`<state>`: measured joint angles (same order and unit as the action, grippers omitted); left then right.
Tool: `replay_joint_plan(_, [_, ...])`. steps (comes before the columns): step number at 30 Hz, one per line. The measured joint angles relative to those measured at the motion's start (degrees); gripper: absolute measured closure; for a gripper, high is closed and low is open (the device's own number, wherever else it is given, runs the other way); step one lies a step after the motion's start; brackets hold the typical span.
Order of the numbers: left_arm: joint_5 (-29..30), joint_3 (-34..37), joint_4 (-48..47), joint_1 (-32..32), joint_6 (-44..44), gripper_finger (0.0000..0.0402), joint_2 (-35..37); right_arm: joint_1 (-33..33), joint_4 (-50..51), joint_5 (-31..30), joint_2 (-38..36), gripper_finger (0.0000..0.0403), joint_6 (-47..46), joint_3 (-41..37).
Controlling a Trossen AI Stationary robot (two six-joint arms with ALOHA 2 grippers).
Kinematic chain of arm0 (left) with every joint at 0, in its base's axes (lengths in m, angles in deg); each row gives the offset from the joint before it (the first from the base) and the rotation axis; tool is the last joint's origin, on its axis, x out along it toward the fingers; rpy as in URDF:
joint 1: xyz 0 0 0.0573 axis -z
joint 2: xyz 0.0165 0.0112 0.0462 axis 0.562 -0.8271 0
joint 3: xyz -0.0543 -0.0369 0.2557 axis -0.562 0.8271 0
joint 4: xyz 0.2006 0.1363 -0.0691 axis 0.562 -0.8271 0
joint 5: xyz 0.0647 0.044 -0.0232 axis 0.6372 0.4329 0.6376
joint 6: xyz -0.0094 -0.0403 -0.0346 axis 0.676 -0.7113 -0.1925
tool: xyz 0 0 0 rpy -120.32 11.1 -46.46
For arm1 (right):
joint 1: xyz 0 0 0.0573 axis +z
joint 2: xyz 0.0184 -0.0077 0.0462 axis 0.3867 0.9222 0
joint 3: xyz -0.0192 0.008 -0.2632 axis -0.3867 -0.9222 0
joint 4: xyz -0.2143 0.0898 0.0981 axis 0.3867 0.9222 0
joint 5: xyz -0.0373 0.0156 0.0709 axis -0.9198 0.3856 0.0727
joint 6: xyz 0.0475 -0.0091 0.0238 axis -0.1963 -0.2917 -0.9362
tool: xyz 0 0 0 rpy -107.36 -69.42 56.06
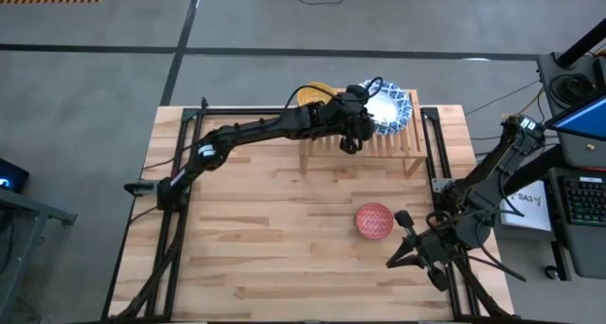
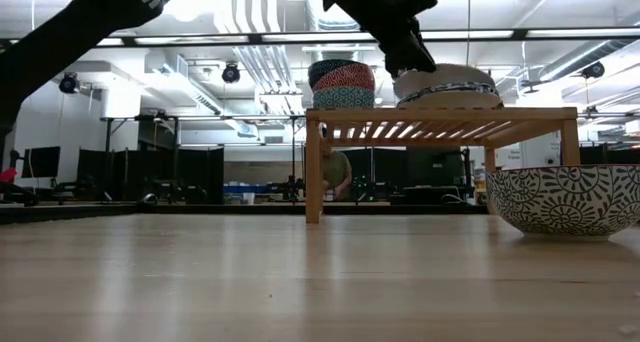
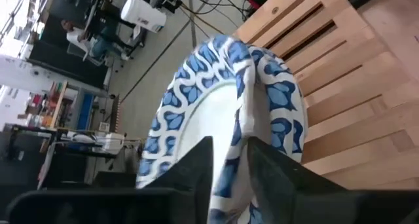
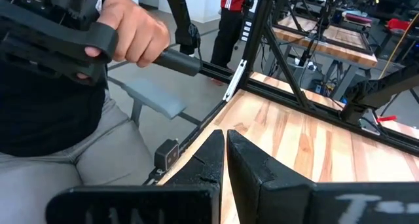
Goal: Place and stack bowls onto a shelf
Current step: Stack the white patterned bowl on top of the white patterned bowls on the shelf, then stack the red patterned bowl on top of the yellow patterned bowl on the shelf
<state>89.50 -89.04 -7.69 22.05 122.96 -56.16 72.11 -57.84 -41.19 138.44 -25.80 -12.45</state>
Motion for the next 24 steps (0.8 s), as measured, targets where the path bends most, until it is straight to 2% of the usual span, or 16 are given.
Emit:
replay_joint_plan(7, [2.6,0.0,-0.4,0.8,-1.4,0.0279,0.4,0.0,0.0,-0.3,0.0,0.0394,-0.8,0.0])
replay_joint_plan(10, [6.2,0.0,-1.2,1.6,-2.2,0.0273,1.3,0.0,0.0,-3.9,0.0,0.0394,-1.9,0.0])
replay_joint_plan(14, [5.8,0.0,-4.2,2.1,-5.3,0.0272,2.9,0.0,0.1,-6.1,0.0,0.0394,-2.3,0.0])
replay_joint_plan(17, [2.6,0.0,-7.9,2.3,-9.3,0.0273,5.1,0.0,0.1,-6.1,0.0,0.0394,-2.4,-0.2])
replay_joint_plan(20, [-5.2,0.0,-11.9,2.2,-14.8,0.028,8.4,0.0,0.0,-6.5,0.0,0.0394,-2.1,-0.2])
replay_joint_plan(24, [-14.5,0.2,-17.6,2.3,-20.7,0.0303,13.0,0.0,0.0,-11.4,0.0,0.0394,-2.0,-0.5])
